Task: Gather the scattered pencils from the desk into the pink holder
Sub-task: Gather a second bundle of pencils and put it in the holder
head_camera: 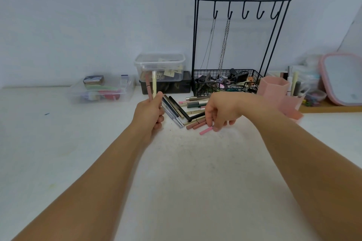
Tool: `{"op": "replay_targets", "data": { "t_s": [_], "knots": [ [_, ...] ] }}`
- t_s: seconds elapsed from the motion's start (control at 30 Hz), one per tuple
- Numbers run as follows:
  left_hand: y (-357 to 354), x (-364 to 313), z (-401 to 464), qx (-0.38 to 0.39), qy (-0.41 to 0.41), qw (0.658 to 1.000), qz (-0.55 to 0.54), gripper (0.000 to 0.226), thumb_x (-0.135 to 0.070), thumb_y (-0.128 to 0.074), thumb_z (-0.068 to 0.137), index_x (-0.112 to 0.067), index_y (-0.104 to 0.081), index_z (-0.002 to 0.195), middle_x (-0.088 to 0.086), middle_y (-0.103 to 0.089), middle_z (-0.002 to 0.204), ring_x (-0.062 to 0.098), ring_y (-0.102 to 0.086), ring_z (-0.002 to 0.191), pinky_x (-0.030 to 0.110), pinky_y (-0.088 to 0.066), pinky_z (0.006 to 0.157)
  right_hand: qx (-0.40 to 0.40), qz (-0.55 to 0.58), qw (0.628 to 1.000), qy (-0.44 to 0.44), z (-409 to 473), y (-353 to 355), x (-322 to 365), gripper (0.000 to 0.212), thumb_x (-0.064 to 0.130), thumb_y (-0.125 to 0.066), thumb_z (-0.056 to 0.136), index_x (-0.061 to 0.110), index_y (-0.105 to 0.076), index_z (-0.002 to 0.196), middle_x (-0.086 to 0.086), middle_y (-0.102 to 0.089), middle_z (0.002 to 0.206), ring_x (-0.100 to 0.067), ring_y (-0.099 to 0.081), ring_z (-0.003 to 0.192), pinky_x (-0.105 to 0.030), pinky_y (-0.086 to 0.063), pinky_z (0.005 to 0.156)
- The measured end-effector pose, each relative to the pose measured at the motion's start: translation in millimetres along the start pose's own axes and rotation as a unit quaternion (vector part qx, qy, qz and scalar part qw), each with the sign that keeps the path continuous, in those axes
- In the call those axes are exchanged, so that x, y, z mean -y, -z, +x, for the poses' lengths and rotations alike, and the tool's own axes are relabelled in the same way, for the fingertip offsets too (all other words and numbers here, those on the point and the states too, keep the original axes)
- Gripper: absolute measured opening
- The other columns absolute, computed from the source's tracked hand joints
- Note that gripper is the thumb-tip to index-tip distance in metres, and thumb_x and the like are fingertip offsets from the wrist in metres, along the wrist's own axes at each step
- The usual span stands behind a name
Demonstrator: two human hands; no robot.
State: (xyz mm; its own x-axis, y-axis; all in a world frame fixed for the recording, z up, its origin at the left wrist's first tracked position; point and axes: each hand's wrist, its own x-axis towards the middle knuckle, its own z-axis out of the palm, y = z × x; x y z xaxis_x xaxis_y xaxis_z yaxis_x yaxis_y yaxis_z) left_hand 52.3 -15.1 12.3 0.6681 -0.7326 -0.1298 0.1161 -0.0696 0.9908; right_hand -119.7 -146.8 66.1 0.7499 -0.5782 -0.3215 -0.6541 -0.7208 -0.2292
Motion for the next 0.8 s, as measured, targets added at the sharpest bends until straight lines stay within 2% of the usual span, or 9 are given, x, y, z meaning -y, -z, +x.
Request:
{"op": "replay_targets", "data": {
  "t_s": [0.13,0.2,0.3,0.4,0.5,0.6,0.7,0.8],
  "knots": [
    [0,-1,-3,0.011,0.010,1.000,-0.007,0.037,-0.042,-0.061,0.099,-0.021,-0.044,0.074,-0.008,-0.035,0.055,0.009,-0.030,0.047,0.020,-0.026,0.038,0.003,-0.005,1.000,0.024,0,0,1,0.011,0.013,-0.080,0.082,0.022,-0.075,0.083,0.004,-0.065,0.069,-0.014,-0.060,0.063,-0.021,-0.049,0.051],
    [-1,-2,-4,0.027,0.016,0.999,-0.013,0.037,-0.039,-0.061,0.100,-0.022,-0.042,0.073,-0.009,-0.033,0.053,0.009,-0.028,0.048,0.019,-0.025,0.038,-0.008,-0.010,0.999,0.051,-2,3,0,0.008,0.017,-0.078,0.085,0.023,-0.073,0.085,0.001,-0.067,0.074,-0.014,-0.060,0.065,-0.024,-0.050,0.057],
    [-5,-2,-7,0.081,0.016,0.996,-0.027,0.040,-0.039,-0.057,0.102,-0.023,-0.036,0.071,-0.009,-0.030,0.053,0.008,-0.025,0.047,0.019,-0.022,0.038,-0.060,0.092,0.990,0.092,-10,12,3,0.004,0.013,-0.065,0.095,0.015,-0.069,0.095,-0.007,-0.067,0.078,-0.013,-0.059,0.061,-0.023,-0.050,0.057],
    [-11,-2,-14,0.140,0.001,0.990,-0.036,0.036,-0.042,-0.052,0.104,-0.019,-0.046,0.077,-0.007,-0.029,0.058,0.008,-0.026,0.048,0.018,-0.024,0.038,-0.082,0.318,0.934,0.140,-17,17,13,0.010,0.011,-0.056,0.100,0.003,-0.061,0.103,-0.006,-0.065,0.076,-0.012,-0.061,0.061,-0.021,-0.054,0.058],
    [-19,-6,-24,0.173,-0.014,0.984,-0.030,0.033,-0.036,-0.045,0.108,-0.014,-0.062,0.091,-0.002,-0.044,0.060,0.010,-0.044,0.051,0.021,-0.038,0.042,-0.069,0.461,0.867,0.179,-17,17,22,0.013,0.009,-0.055,0.101,0.000,-0.059,0.108,-0.012,-0.064,0.081,-0.019,-0.065,0.068,-0.025,-0.059,0.064],
    [-24,-8,-33,0.183,-0.010,0.983,-0.031,0.031,-0.033,-0.043,0.108,-0.012,-0.066,0.104,0.005,-0.069,0.074,0.017,-0.069,0.065,0.029,-0.058,0.055,-0.079,0.499,0.845,0.173,-15,15,24,0.019,0.008,-0.057,0.100,-0.005,-0.059,0.115,-0.015,-0.065,0.082,-0.021,-0.068,0.069,-0.026,-0.061,0.065],
    [-23,-8,-36,0.210,-0.004,0.978,-0.008,0.035,-0.037,-0.043,0.108,-0.010,-0.065,0.111,0.009,-0.076,0.081,0.020,-0.075,0.070,0.030,-0.059,0.054,-0.096,0.502,0.844,0.163,-13,12,25,0.016,0.006,-0.057,0.100,-0.003,-0.060,0.112,-0.019,-0.065,0.085,-0.023,-0.068,0.069,-0.028,-0.062,0.067],
    [-22,-8,-36,0.238,-0.009,0.971,0.035,0.039,-0.042,-0.043,0.106,-0.012,-0.068,0.108,0.006,-0.071,0.073,0.019,-0.071,0.066,0.028,-0.055,0.049,-0.119,0.509,0.837,0.159,-12,12,24,0.011,0.006,-0.056,0.100,-0.001,-0.059,0.108,-0.022,-0.065,0.089,-0.022,-0.070,0.072,-0.026,-0.062,0.068]
  ]
}}
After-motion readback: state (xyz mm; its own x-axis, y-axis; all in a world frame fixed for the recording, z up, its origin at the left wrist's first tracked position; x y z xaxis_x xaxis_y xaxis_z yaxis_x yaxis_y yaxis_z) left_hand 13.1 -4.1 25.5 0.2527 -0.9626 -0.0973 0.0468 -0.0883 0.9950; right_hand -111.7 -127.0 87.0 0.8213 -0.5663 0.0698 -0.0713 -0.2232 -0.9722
